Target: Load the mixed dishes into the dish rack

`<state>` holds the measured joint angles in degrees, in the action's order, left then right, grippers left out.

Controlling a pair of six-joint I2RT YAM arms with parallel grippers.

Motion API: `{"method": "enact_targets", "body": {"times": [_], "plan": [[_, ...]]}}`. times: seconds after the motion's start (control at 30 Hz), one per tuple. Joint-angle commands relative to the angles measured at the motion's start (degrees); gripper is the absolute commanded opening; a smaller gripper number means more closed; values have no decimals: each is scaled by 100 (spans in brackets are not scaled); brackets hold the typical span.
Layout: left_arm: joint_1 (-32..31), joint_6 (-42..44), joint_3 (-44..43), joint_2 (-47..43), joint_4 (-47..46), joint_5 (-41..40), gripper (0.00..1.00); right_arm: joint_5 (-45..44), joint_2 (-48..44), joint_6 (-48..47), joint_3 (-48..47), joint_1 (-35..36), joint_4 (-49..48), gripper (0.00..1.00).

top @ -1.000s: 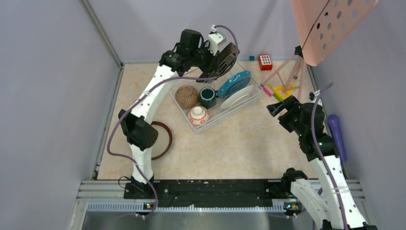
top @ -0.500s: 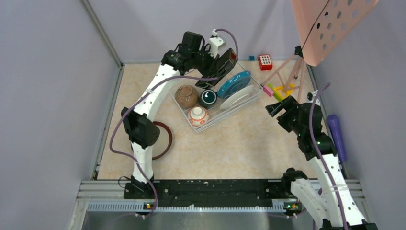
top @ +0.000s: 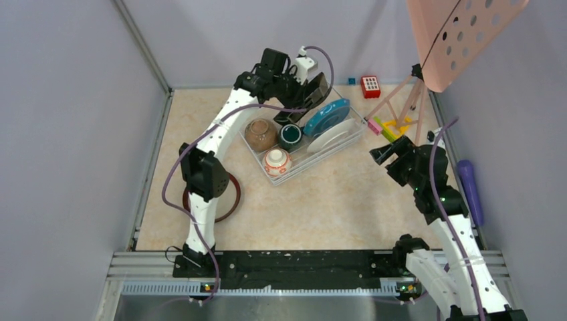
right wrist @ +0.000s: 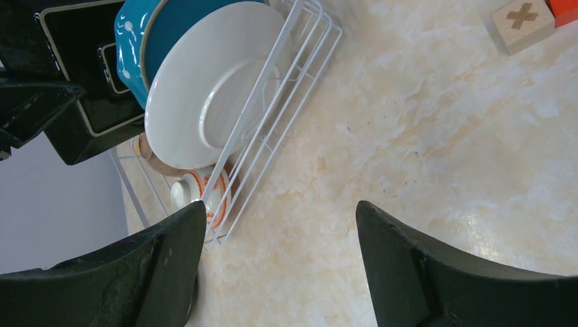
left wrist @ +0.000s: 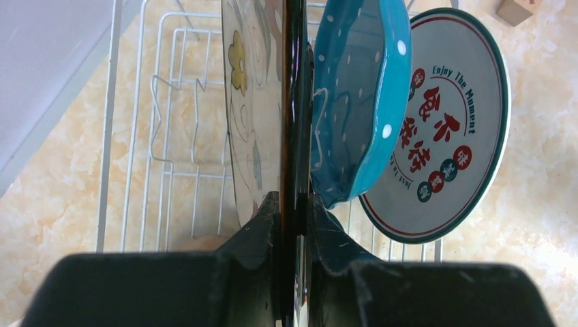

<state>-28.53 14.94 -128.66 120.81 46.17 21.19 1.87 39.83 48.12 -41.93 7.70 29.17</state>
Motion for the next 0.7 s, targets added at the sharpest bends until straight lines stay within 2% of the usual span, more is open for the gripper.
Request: {"method": "enact_targets", "body": {"times": [0.0,0.27,0.67], "plan": [[-42,154,-428,-38,-1703,348,0,64,32,13,24,13,-251,79],[-47,188,-393,349,-2040,547,0,83,57,13,97,9,-308,79],[-55,485,-482,430,-1362,-424,0,172,203,47,209,11,-485,79]]}}
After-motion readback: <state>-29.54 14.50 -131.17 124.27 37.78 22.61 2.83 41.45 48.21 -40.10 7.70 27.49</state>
